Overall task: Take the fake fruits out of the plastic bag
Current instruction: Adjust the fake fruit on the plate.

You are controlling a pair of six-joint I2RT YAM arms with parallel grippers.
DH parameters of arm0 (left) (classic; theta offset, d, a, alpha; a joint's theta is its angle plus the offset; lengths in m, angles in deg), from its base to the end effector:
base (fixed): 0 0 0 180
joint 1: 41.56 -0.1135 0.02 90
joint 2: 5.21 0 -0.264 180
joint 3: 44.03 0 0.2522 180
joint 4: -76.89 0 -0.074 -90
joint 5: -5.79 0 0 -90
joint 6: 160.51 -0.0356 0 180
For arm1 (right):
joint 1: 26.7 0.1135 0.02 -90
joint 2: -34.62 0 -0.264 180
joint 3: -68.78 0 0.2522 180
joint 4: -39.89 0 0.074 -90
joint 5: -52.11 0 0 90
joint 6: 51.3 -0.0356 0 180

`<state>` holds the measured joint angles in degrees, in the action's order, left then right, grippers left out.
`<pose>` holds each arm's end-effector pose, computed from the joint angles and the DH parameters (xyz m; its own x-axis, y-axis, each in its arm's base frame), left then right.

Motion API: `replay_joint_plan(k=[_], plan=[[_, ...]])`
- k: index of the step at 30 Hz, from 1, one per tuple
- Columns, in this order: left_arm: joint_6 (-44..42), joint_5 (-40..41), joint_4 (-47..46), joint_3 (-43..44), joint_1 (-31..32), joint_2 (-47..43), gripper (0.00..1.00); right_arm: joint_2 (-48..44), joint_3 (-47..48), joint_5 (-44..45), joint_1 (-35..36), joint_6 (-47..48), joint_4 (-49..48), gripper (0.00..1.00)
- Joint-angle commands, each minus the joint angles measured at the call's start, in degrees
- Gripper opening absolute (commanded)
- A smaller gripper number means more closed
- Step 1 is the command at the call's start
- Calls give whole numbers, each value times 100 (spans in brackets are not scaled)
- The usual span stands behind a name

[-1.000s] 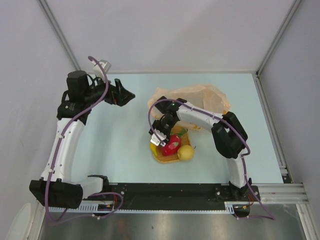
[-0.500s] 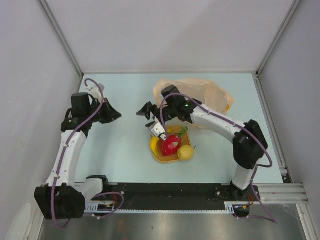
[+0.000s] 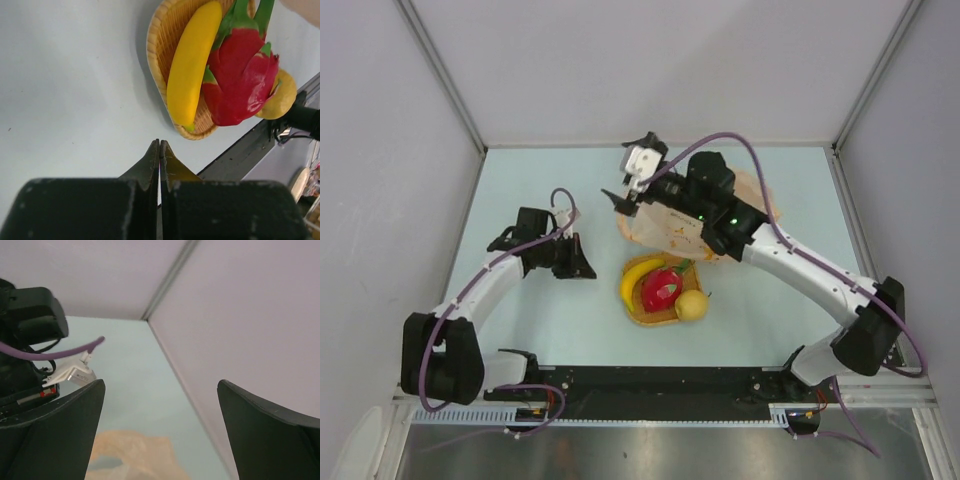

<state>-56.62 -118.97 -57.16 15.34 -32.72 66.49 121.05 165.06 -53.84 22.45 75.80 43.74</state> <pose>0.2318 -0.0566 0.2225 -0.9174 -0.0569 -0.3940 0.2083 0.7747 -0.5970 0.2279 0.2785 0.4314 0.6011 -0.1916 -0.7759 -0.6814 0.3844 -0.6228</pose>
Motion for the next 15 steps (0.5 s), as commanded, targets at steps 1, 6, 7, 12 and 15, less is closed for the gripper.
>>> replay_joint_plan(k=[1, 6, 7, 12, 15], plan=[[-352, 101, -89, 229, 302, 168, 0, -496, 133, 716, -580, -2247, 1533, 100], [-483, 180, -46, 414, 689, 361, 0, -750, 106, 672, -1371, -2980, 2764, 100], [-579, 198, -28, 440, 750, 406, 0, -786, 115, 680, -1468, -3076, 2880, 100], [-747, 251, 138, 598, 1181, 590, 0, -1023, -112, 663, -2004, -3350, 3031, 100], [-844, 163, 174, 677, 1567, 678, 0, -1137, -219, 698, -2268, -3280, 2969, 100]])
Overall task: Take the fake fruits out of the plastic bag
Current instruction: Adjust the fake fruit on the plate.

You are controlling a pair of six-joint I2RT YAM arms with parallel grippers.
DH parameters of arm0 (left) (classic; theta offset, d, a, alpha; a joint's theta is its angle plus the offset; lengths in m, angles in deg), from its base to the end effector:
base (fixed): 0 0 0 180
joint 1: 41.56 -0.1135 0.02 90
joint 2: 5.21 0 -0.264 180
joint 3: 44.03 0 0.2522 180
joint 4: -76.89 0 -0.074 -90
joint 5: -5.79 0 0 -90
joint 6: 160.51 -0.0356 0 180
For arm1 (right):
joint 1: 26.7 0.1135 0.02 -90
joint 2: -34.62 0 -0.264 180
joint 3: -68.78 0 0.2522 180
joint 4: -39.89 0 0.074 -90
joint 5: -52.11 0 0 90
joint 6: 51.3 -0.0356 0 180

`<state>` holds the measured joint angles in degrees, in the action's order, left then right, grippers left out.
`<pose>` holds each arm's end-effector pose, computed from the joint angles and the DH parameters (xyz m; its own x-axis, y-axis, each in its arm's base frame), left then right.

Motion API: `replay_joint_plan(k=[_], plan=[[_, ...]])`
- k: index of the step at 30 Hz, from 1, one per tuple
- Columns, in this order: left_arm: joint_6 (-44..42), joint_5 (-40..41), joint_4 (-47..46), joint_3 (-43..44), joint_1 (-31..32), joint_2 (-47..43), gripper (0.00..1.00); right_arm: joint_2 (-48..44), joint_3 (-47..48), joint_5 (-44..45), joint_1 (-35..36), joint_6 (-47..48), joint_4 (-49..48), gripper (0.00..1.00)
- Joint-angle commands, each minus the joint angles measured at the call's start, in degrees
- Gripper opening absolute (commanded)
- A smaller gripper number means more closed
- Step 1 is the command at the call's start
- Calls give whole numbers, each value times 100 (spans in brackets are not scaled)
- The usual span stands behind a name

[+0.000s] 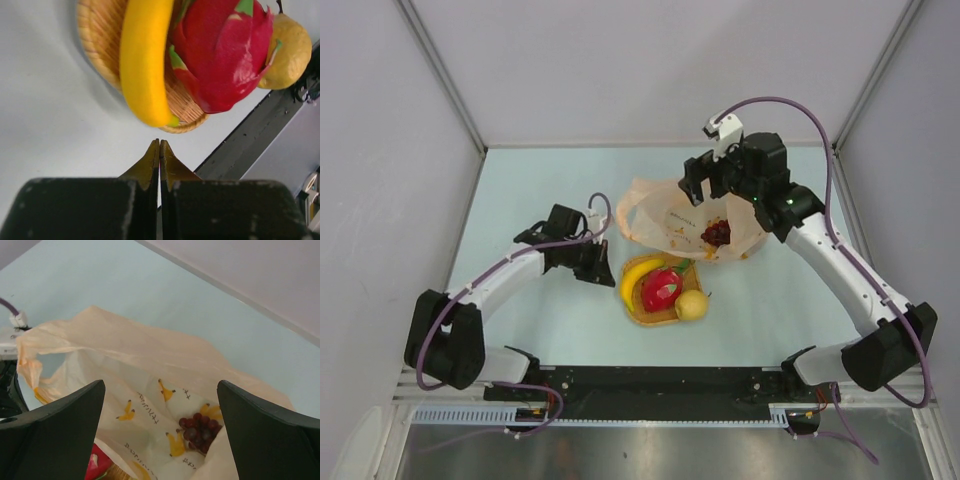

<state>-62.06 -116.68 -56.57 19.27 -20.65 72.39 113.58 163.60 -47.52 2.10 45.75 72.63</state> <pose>0.2345 -0.1101 0.2182 -0.8870 0.2062 -0.4131 0.4197 0.7330 -0.5353 0.2744 0.1577 0.4099 -0.1770 -0.2354 -0.9556 -0.6418 0.7637 -0.0692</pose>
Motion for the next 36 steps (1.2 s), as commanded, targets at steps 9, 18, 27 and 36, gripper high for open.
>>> replay_joint_plan(k=[9, 18, 27, 36], plan=[[-379, 65, 71, 679, 871, 677, 0, -557, -222, -48, -621, -309, -123, 100], [-1107, 643, 783, 1111, 793, 221, 0, -680, -362, -127, -823, -186, -184, 100], [-652, 1437, 238, 987, 564, 772, 0, -706, -679, 128, -806, 209, -677, 96], [-441, 927, -52, 944, 766, 1204, 0, -1005, -933, 14, -937, 359, -606, 96]])
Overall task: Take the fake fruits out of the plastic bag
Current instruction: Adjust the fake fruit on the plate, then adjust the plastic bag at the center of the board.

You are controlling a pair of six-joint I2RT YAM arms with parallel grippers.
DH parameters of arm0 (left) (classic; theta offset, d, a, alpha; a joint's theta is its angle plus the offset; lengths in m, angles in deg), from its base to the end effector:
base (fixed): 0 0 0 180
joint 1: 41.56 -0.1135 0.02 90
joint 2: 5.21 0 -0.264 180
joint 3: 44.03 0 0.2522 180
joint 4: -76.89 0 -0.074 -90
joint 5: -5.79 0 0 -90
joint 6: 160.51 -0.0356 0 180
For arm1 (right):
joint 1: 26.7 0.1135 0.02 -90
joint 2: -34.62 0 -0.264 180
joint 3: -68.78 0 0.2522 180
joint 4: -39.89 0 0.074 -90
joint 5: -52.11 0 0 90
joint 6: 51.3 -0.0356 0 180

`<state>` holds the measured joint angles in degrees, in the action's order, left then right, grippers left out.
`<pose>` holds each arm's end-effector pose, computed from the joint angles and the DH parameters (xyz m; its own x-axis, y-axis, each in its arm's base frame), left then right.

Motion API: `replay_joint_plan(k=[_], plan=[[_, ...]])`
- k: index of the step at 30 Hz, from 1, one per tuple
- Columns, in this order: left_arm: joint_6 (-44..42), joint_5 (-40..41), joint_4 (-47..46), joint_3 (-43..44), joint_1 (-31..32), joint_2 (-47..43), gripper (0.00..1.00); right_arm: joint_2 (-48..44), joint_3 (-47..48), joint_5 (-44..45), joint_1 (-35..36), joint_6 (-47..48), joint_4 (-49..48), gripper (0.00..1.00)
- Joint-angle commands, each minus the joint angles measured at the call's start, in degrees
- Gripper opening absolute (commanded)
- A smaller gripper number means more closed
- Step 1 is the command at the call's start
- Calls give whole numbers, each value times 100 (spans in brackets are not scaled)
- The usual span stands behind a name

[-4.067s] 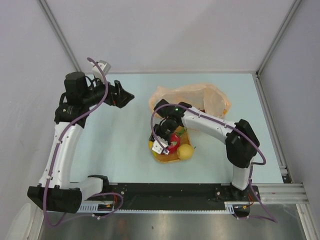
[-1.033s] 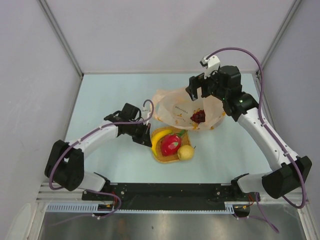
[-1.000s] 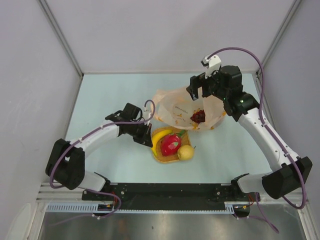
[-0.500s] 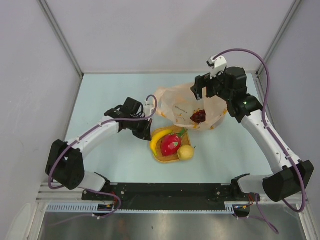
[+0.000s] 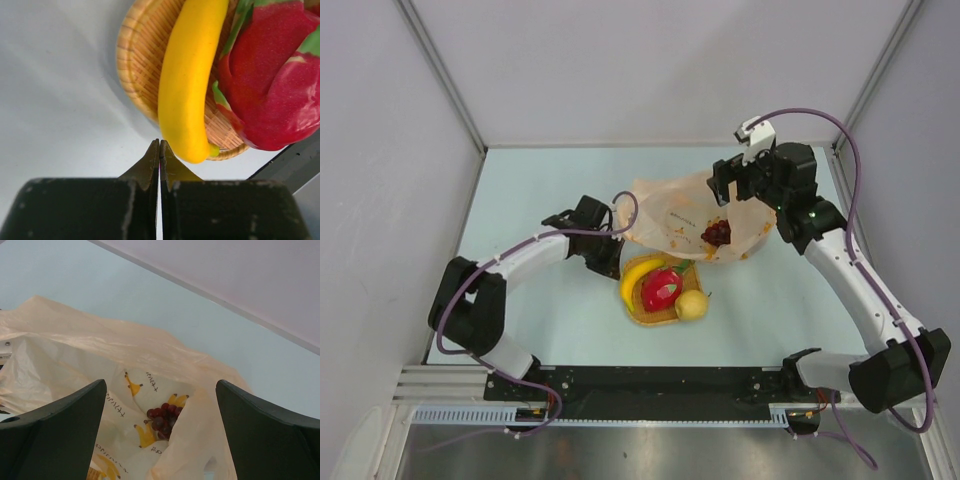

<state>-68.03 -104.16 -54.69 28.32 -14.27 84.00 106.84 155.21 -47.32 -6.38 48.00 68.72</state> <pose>0.2634 -0.1496 0.2067 -0.8306 0.3828 -0.4044 0.5223 0.7872 -0.3277 0.2694 0.1060 0.3993 -0.1542 -0.2271 -0.9616 -0.5230 0.8444 -0.1156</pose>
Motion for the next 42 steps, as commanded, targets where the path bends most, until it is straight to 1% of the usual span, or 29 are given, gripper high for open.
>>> replay_joint_plan(k=[1, 14, 17, 19, 22, 23, 24, 25, 26, 27, 28, 29, 30, 32, 34, 37, 39, 42], plan=[[182, -343, -240, -5, 136, 35, 0, -358, -155, -41, -141, 142, -224, 96], [148, -528, -249, -146, 356, 62, 0, -517, -411, -217, -283, 168, -312, 96], [113, -318, -101, -128, 347, 9, 0, -534, -411, -200, -300, 204, -338, 96], [42, -81, 137, -23, 269, -184, 0, -622, -411, -112, -300, 300, -391, 96], [-19, -228, 726, 91, -222, -710, 0, -849, -323, -111, -300, 581, -409, 98], [-89, -264, 979, 126, -485, -877, 3, -911, -306, -477, -300, 860, -226, 100], [-186, -290, 1095, 240, -592, -1114, 13, -982, -297, -716, -283, 1028, -76, 100], [-448, -343, 1201, 284, -750, -1247, 36, -1061, -297, -918, -239, 1221, 126, 99], [-572, -674, 1245, 328, -821, -1370, 46, -1070, -297, -1077, -186, 1380, 580, 98], [-721, -991, 1211, 398, -891, -1493, 55, -1053, -297, -1070, -125, 1538, 802, 98], [-905, -1316, 1097, 390, -953, -1807, 67, -983, -297, -1052, -72, 1531, 987, 97], [-899, -1545, 713, 364, -953, -1950, 71, -939, -297, -1113, -80, 1479, 1241, 97], [-794, -1669, 492, 338, -936, -2082, 79, -878, -297, -1148, -89, 1365, 1331, 97], [-601, -1828, -130, 364, -901, -2171, 83, -746, -305, -1271, -54, 1303, 1542, 95], [-284, -1846, -458, 548, -822, -2066, 87, -684, -375, -1324, -2, 1267, 1560, 95], [190, -1951, -994, 777, -760, -1697, 90, -526, -411, -1027, 121, 1450, 1455, 95], [427, -2083, -1504, 803, -725, -1504, 93, -333, -420, -640, 253, 1627, 1437, 95], [455, -1848, -1804, 952, -497, -1215, 93, 0, -420, -332, 341, 1978, 1455, 94]])
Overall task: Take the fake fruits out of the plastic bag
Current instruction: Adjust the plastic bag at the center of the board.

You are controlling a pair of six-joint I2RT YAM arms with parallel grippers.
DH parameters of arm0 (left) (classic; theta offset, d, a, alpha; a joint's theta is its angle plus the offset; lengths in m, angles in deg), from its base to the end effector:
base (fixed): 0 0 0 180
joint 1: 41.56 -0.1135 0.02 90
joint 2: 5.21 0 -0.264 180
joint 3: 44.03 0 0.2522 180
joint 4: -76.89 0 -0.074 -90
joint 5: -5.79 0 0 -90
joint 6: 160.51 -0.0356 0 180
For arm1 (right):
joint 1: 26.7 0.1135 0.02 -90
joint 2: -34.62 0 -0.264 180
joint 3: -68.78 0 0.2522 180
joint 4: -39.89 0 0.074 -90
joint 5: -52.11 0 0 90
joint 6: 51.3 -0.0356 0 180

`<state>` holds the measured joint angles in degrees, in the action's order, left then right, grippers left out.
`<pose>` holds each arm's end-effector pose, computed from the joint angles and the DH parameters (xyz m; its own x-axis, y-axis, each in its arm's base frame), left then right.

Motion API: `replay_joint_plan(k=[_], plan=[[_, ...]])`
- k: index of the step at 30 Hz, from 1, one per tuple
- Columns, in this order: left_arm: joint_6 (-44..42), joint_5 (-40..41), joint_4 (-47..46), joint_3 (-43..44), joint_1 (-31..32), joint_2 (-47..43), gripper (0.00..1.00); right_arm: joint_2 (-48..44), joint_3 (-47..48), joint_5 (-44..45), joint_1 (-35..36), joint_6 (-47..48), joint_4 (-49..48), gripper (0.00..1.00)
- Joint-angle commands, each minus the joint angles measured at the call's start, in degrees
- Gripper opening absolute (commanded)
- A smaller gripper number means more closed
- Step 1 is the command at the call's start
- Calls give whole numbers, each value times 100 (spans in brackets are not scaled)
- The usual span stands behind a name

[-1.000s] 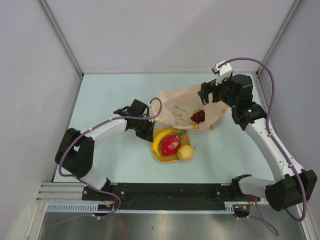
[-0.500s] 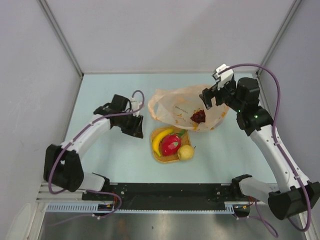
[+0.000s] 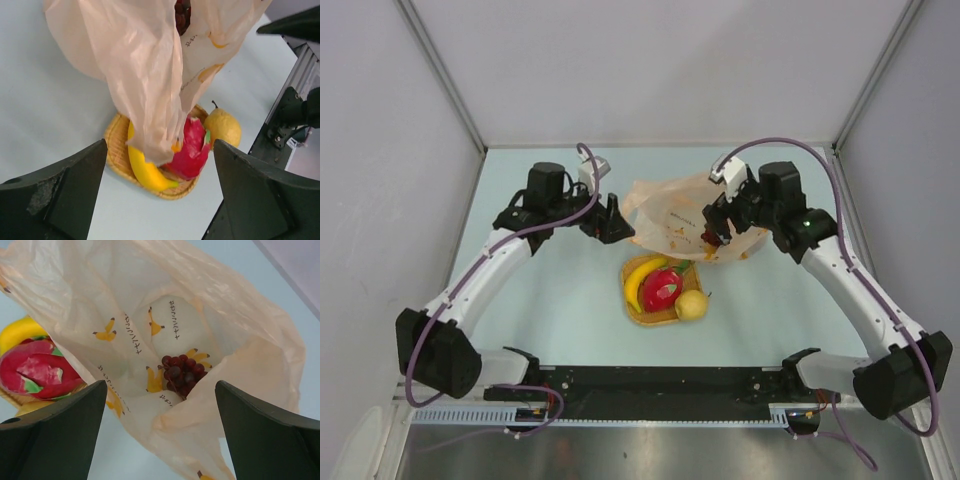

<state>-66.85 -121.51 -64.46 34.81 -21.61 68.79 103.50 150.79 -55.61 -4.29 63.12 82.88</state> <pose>0.2592 -0.1170 0.3316 -0.5695 0.1527 -0.8077 0.7098 0.5869 -0.3895 0.2400 0.1107 0.3633 -0.1681 -0.4953 -0.8523 -0.7431 0.6317 -0.2206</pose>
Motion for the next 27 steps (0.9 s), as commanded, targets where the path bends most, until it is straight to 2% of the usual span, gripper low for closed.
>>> replay_joint_plan(k=[1, 3, 4, 5, 6, 7, 8, 15, 18, 21, 22, 25, 26, 27], plan=[[337, 281, -836, 356, 368, 387, 93, 441, 22, 567, 140, 554, 65, 93], [442, 705, -871, 461, 449, 632, 91, 756, -92, 769, 114, 660, 4, 92], [442, 967, -880, 505, 492, 721, 87, 828, -188, 874, 105, 669, -75, 92], [442, 1040, -828, 549, 502, 782, 79, 863, -293, 1084, 97, 660, -285, 93], [425, 1014, -827, 585, 510, 853, 43, 881, -529, 1156, 53, 660, -382, 93], [399, 997, -827, 585, 502, 845, 20, 855, -645, 1269, 35, 669, -462, 93], [390, 1014, -827, 567, 502, 818, 0, 811, -759, 1323, 18, 712, -454, 94], [320, 583, -915, 40, 510, 247, 0, -111, -2016, 1718, -158, 1152, 135, 93], [66, 583, -889, 442, 493, 527, 0, -95, -2123, 1763, -290, 1187, -162, 95], [-355, 618, -810, 1496, 432, 1212, 0, 361, -1948, 2377, -317, 1651, -1136, 99], [-357, 619, -818, 1830, 310, 1396, 0, 563, -1851, 2630, -351, 2088, -1609, 100], [-357, 522, -723, 3288, 2, 2301, 0, 1695, -1062, 3184, -693, 2610, -2462, 100], [-357, 548, -696, 4040, -52, 2495, 0, 1977, -528, 3326, -947, 2750, -2675, 100], [-357, 583, -678, 4396, -113, 2854, 0, 2545, -140, 3440, -1106, 2778, -2851, 100]])
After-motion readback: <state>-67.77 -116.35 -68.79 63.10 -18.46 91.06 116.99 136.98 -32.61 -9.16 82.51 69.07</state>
